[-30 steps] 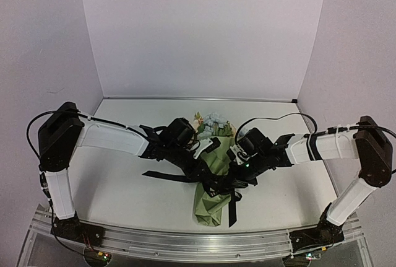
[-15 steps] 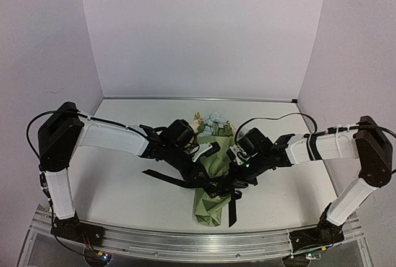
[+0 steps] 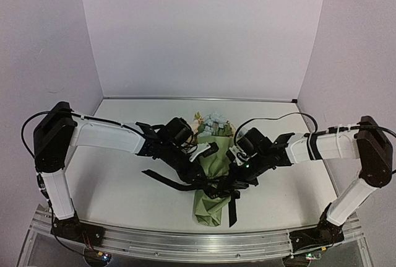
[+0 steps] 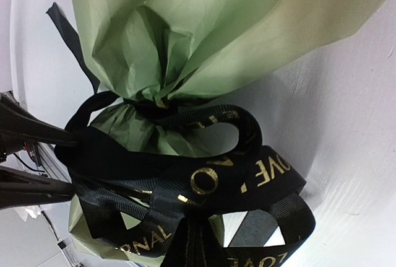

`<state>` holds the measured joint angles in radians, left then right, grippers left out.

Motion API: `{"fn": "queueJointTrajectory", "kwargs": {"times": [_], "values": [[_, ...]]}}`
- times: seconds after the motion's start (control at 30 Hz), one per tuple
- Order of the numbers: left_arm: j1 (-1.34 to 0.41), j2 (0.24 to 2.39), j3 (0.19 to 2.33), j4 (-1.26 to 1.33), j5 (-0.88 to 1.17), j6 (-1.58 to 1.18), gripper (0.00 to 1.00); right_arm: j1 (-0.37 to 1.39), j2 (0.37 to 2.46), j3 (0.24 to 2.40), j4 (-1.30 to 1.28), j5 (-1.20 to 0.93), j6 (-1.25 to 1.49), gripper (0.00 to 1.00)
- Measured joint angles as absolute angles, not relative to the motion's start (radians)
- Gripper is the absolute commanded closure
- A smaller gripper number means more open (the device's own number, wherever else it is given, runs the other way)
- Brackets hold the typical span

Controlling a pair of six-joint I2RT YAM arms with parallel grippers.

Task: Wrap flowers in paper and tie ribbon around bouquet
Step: Cross the half-tied ribbon over the folded bouquet.

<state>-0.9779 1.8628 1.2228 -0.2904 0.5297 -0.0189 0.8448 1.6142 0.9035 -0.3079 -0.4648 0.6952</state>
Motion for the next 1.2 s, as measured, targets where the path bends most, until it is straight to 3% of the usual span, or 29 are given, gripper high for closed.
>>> {"fn": "queueJointTrajectory", "kwargs": {"times": [0.23, 1.2], "values": [[-0.972, 1.835, 1.225, -0.288, 0.493, -0.025, 0.62, 0.866, 1.614, 0.904, -0.309, -0.465, 0.685, 1.00], [-0.943, 1.929, 1.370, -0.472, 0.541, 0.054, 0.65, 0.876, 1.614, 0.904, -0.309, -0.465, 0.670, 1.00]]}}
